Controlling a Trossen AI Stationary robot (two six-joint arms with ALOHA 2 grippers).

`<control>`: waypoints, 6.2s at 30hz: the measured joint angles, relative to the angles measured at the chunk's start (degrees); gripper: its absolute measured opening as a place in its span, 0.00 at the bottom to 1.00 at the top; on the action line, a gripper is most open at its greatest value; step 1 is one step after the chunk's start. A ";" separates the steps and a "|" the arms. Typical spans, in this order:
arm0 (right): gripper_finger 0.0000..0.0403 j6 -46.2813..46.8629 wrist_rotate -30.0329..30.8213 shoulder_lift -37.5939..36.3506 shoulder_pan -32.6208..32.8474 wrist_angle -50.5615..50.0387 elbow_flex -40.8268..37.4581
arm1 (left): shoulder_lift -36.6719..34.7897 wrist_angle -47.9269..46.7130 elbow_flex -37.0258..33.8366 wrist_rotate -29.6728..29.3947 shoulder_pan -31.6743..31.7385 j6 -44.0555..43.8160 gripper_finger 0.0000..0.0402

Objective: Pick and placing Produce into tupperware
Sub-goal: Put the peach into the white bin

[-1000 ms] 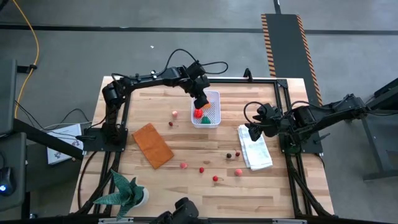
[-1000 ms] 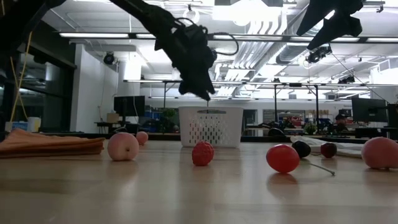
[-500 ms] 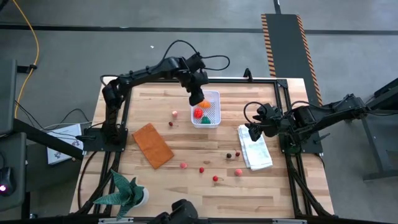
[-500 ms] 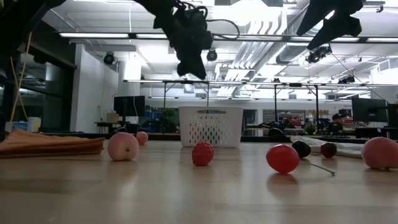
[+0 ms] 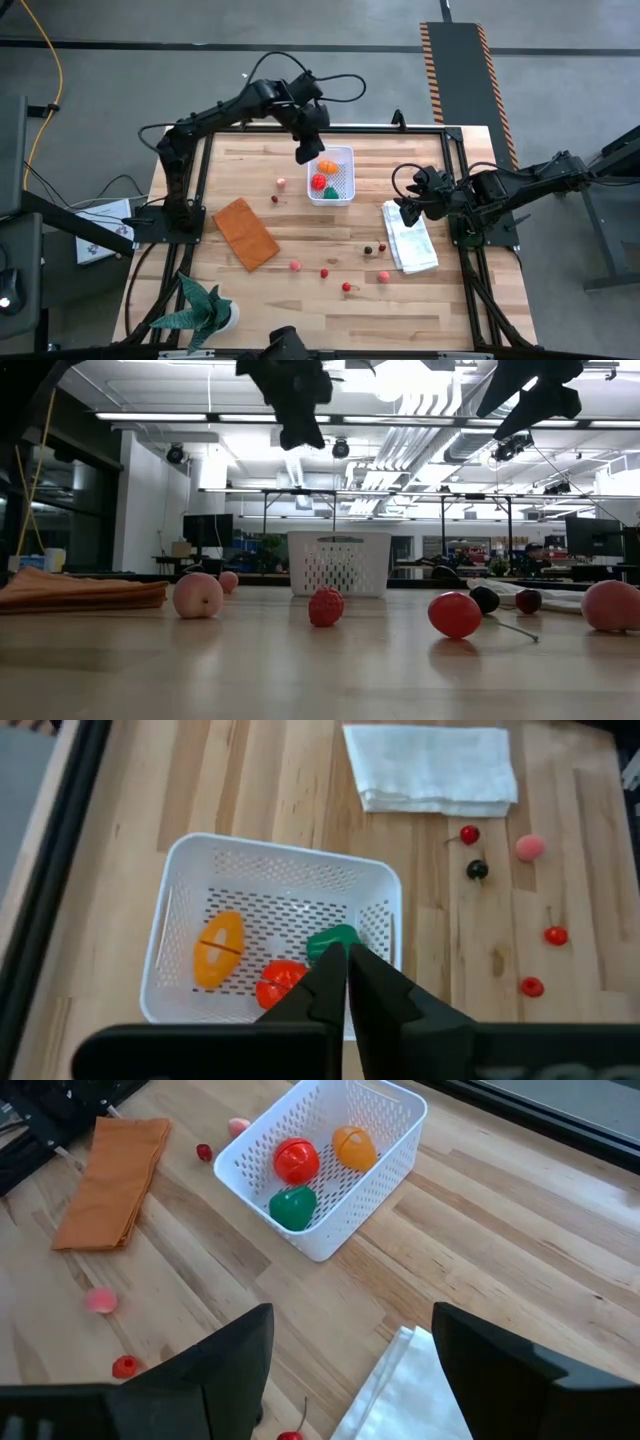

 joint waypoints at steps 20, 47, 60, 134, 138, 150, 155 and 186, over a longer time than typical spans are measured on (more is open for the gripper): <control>0.65 -0.06 0.02 -0.02 -0.01 1.75 0.00 | -17.85 -11.45 0.00 0.63 -0.07 -0.56 0.00; 0.65 -0.34 -1.49 -0.02 -0.01 3.38 0.00 | -49.96 -2.79 -27.95 -0.68 -0.07 -14.82 0.00; 0.65 0.09 -2.56 -0.02 0.00 3.48 0.00 | -64.23 15.82 -61.04 -2.25 -0.07 -24.05 0.01; 0.65 39.36 -35.22 36.63 11.44 -0.24 10.64 | -67.18 26.84 -77.40 11.13 -0.07 -31.02 0.01; 0.65 38.05 -35.23 39.86 11.44 -1.20 13.27 | -67.18 26.81 -77.40 11.13 -0.07 -31.01 0.01; 0.65 35.86 -35.60 43.73 11.35 0.15 14.10 | -67.18 26.83 -77.40 11.13 -0.07 -31.01 0.01; 0.65 34.24 -35.39 45.13 11.35 0.44 14.05 | -67.18 26.81 -77.40 11.13 -0.08 -31.01 0.01; 0.65 32.49 -38.05 49.64 11.25 9.88 9.60 | -67.18 24.32 -77.37 11.11 -0.07 -29.65 0.01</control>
